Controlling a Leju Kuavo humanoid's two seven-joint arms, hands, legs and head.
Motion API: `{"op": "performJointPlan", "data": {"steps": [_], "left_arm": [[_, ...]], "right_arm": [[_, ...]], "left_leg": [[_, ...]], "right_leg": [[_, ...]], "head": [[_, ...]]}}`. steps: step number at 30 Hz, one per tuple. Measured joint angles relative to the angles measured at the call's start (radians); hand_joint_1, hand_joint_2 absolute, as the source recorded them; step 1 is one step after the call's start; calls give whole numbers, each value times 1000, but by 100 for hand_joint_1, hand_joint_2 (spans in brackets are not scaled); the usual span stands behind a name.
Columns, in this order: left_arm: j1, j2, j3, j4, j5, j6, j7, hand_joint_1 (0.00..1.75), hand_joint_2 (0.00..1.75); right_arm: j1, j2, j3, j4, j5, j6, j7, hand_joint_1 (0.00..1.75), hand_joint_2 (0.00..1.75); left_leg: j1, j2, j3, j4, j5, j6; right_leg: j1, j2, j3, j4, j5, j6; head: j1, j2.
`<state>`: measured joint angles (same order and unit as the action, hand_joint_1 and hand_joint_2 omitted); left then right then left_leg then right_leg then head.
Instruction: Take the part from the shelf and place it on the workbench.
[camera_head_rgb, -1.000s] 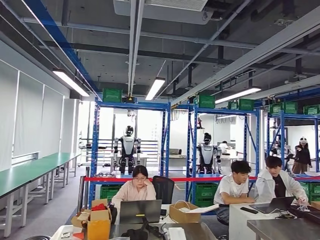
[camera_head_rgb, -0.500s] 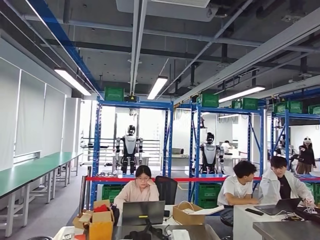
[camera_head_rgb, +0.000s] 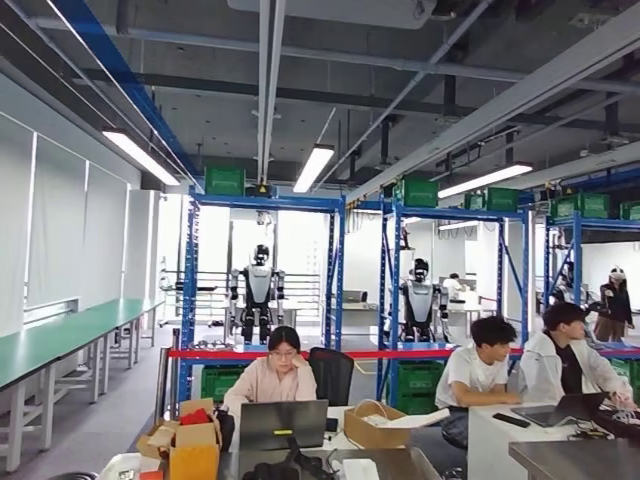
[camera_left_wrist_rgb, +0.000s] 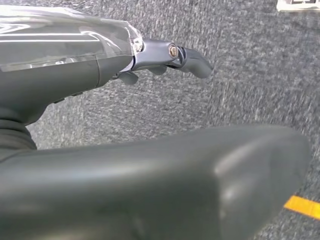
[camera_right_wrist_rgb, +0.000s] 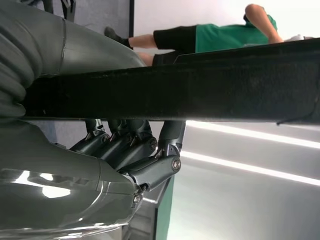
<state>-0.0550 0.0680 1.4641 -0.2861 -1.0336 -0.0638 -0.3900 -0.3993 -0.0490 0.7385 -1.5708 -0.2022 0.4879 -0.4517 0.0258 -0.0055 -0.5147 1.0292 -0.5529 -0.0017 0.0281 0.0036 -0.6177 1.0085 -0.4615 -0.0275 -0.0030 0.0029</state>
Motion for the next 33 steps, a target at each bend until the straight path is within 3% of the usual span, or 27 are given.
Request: {"op": "performJointPlan", "data": {"steps": [2, 5, 6, 7, 8, 10, 11, 12, 15, 17, 20, 21, 22, 23, 25, 27, 31, 33], "left_arm": [[-2, 0, 0, 0, -1, 0, 0, 0, 175], [-2, 2, 0, 0, -2, 0, 0, 0, 175], [0, 2, 0, 0, -2, 0, 0, 0, 175], [3, 2, 0, 0, -2, 0, 0, 0, 175], [4, 3, 0, 0, -2, 0, 0, 0, 175], [4, 4, 0, 0, -2, 0, 0, 0, 175], [3, 5, 0, 0, -2, 0, 0, 0, 175], [4, 4, 0, 0, -2, 0, 0, 0, 175], [6, 4, 0, 0, -4, 0, 0, 0, 175], [6, 4, 0, 0, -4, 0, -1, 0, 175], [5, 5, 0, 0, -4, 0, -1, 0, 175], [4, 5, 0, 0, -4, 0, -1, 0, 175], [5, 5, 0, 0, -5, 0, -1, 0, 175], [5, 5, 0, 0, -5, 0, -1, 0, 175], [4, 4, 0, 0, -5, 0, -1, 0, 175], [2, 0, 0, 0, -5, 0, -1, 0, 175], [-1, -7, 0, 0, -5, -1, -1, 0, 175], [-5, -8, 0, 0, -5, -1, -1, 0, 175]], "right_arm": [[-2, 3, 0, -1, 0, 0, 0, 175, 175], [0, 6, 0, 1, 0, 0, -1, 175, 175], [3, 6, 0, 2, 0, 0, -1, 175, 175], [5, 6, 0, 2, 0, 1, -1, 175, 175], [6, 6, 0, 2, 0, 1, -1, 175, 175], [6, 6, 0, 2, 0, 2, -1, 175, 175], [6, 6, 0, 3, 0, 2, -1, 175, 175], [5, 5, 0, 3, 0, 2, 0, 175, 175], [5, 5, 0, 3, 0, 3, 0, 175, 175], [3, 5, -1, 2, 0, 3, -1, 175, 175], [5, 4, -1, 3, 0, 3, -1, 175, 175], [6, 4, -1, 4, 0, 3, -1, 175, 175], [7, 3, -1, 5, 0, 3, -1, 175, 175], [8, 3, -1, 6, 0, 3, -1, 175, 175], [7, 3, -1, 7, 0, 3, -1, 175, 175], [5, 3, -1, 8, 0, 3, 0, 175, 175], [1, 4, -2, 10, 0, 3, 0, 175, 175], [-3, 6, -2, 10, 0, 3, 0, 175, 175]], "left_leg": [[0, 1, -13, 48, -17, -3], [-1, 2, -123, 212, -75, -11], [0, 2, -155, 244, -82, -14], [1, 2, -172, 244, -69, -17], [3, 2, -172, 212, -35, -19], [4, 2, -147, 102, 53, -23], [2, 2, -136, 58, 76, -19], [0, 3, -132, 33, 88, -14], [-3, 2, -126, 20, 81, 7], [-1, 1, -113, 18, 73, 16], [-1, 1, -91, 17, 53, 23], [-2, 1, -83, 17, 45, 23], [-2, 0, -72, 17, 37, 22], [-3, 0, -60, 17, 28, 22], [-3, -1, -32, 15, 8, 19], [-2, -3, -16, 7, -4, 12], [-1, -1, 2, 2, -3, -6], [1, 0, -24, 66, -23, -10]], "right_leg": [[-4, 0, 31, -20, -4, -8], [-7, 0, 55, -26, -20, -14], [-7, 1, 62, -26, -27, -14], [-7, 2, 71, -25, -35, -13], [-8, 3, 83, -24, -45, -11], [-9, 3, 108, -21, -67, -2], [-9, 2, 115, -18, -77, 5], [-8, 2, 118, -16, -86, 11], [-9, 2, 120, -9, -101, 27], [-12, 1, 97, 45, -116, 38], [-19, 0, -25, 244, -179, 50], [-20, 0, -63, 288, -192, 50], [-20, 0, -85, 299, -188, 49], [-19, 1, -90, 273, -163, 45], [-12, 0, -63, 149, -64, 32], [-1, 0, -37, 53, -1, 15], [1, 1, -1, -3, 2, -4], [-4, 0, 27, -22, -2, -9]], "head": [[0, 0], [0, -1], [0, -1], [0, -1], [0, -1], [0, -1], [0, 0], [0, 0], [-1, 0], [0, 0], [0, -1], [0, -1], [0, -1], [0, -1], [0, -1], [-1, 0], [-1, 0], [-1, 0]]}}
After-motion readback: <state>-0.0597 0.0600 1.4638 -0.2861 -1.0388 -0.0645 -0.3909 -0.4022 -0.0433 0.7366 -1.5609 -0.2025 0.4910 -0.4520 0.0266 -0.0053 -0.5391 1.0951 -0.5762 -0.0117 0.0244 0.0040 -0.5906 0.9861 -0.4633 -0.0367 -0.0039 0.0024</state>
